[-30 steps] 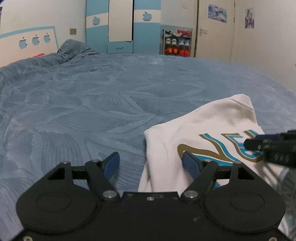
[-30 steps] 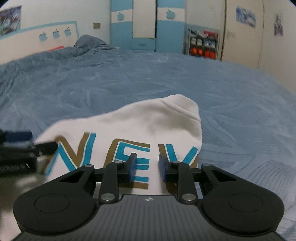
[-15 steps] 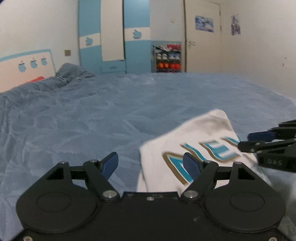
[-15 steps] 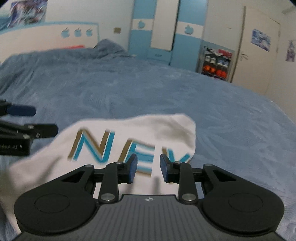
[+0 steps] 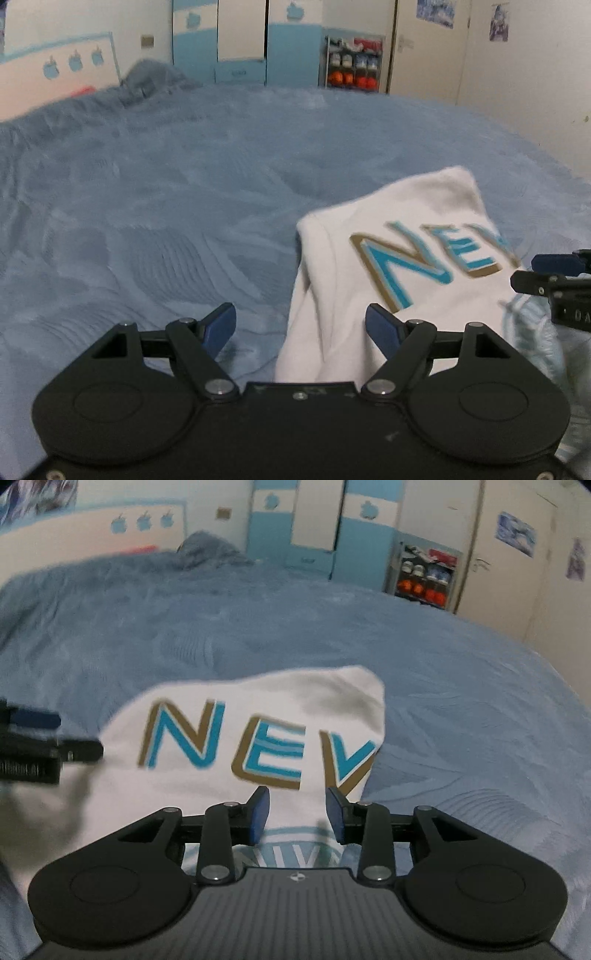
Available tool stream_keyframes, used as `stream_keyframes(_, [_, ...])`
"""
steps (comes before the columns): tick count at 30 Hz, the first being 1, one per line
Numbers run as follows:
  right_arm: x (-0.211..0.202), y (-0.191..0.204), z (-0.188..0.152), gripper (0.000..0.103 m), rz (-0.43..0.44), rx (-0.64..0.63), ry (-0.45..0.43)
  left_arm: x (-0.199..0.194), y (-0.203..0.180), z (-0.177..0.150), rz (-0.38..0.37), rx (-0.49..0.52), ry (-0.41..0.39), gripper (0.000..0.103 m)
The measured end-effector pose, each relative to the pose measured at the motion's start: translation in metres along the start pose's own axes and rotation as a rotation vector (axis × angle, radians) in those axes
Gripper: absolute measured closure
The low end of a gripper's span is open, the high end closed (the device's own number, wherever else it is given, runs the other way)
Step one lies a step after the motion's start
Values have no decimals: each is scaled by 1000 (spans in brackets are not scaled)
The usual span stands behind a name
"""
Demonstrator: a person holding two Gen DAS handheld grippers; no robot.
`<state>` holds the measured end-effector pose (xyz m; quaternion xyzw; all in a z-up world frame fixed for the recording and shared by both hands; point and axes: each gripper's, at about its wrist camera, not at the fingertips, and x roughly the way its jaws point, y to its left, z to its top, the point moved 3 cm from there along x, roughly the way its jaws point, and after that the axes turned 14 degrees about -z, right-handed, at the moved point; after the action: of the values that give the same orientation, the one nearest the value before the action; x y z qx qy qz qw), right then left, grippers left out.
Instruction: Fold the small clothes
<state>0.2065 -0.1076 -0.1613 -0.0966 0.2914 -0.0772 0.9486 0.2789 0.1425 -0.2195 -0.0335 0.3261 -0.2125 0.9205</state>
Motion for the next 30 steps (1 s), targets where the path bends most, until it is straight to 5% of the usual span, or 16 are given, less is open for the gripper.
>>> stream_keyframes(4, [-14,0,-8,49,2,17,-37,-17,-20,-6,-52,31,0,24])
stream_keyframes(8, [6,11,-23,49,-4,-43,88,5,-24,-30,43,103,151,22])
stream_keyframes(14, [10,0,-20,48,21,-13,114,1,1,-36,-19,-64,137,22])
stream_keyframes(19, [-12,-4,-15,48,72,-100,39,-35,-8,-23,46,32,74,24])
stream_keyframes(24, [-33,-4,-13,48,182,-105,17,-62,-10,-24,-6,79,18,24])
stream_keyframes(30, [-9,15,-52,48,187,-212,52,-19,-8,-67,-3,101,231,22])
